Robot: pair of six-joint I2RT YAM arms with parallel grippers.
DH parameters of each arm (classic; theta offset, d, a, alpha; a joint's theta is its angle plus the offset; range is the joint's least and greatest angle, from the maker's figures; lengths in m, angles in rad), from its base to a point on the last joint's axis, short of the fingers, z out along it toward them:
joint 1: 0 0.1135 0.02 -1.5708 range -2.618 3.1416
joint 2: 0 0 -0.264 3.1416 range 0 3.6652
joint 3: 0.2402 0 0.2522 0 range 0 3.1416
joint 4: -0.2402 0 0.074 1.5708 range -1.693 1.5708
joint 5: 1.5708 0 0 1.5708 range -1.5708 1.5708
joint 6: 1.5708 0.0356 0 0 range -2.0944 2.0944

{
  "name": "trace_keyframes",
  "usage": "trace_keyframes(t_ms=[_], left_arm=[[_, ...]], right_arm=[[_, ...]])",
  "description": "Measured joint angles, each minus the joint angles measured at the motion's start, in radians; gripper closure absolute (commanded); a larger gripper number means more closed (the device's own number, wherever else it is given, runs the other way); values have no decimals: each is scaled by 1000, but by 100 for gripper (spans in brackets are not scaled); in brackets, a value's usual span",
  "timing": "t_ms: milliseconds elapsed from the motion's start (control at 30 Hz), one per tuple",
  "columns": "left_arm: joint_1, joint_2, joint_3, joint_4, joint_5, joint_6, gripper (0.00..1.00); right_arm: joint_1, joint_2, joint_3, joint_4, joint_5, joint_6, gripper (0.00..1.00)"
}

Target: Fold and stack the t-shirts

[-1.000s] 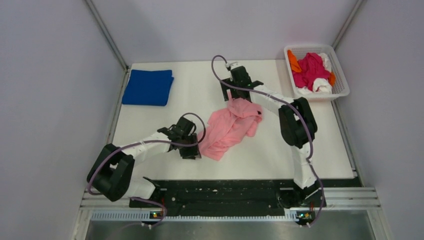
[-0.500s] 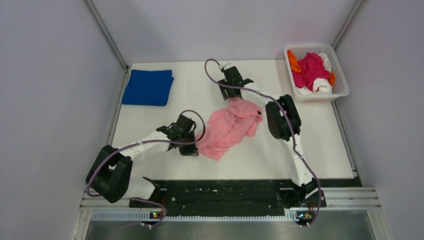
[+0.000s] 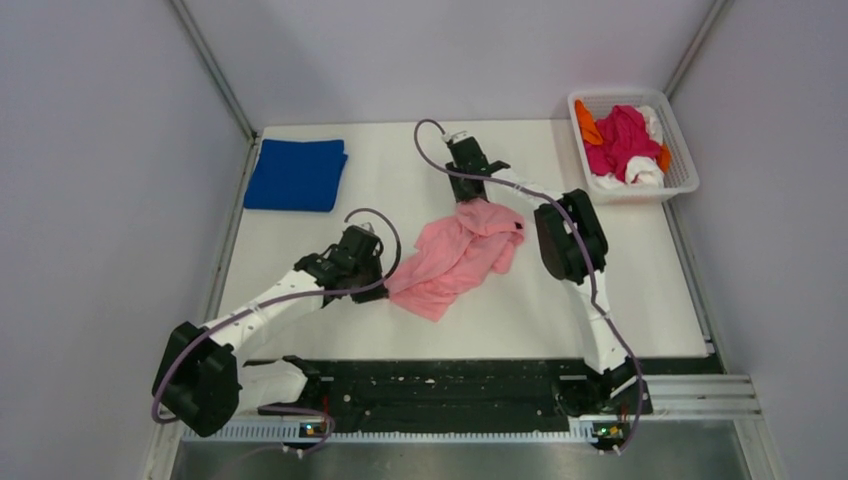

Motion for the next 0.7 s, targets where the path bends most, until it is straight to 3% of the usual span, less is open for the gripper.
trace_keyframes(t_ms=[67, 133, 333, 433, 700], left_arm=[[0, -9, 1, -1, -18, 0, 100], [0, -14, 3, -1, -29, -1, 100], [0, -58, 52, -18, -119, -3, 100], [0, -113, 111, -22, -198, 3, 100], [0, -260, 228, 1, -353, 47, 100]], right_arm=[[0, -10, -14, -6, -6, 7, 89], [0, -14, -19, -11, -7, 8, 100], [0, -27, -21, -13, 51, 31, 100], [0, -114, -95, 29, 114, 35, 100], [0, -702, -459, 276, 240, 36, 100]])
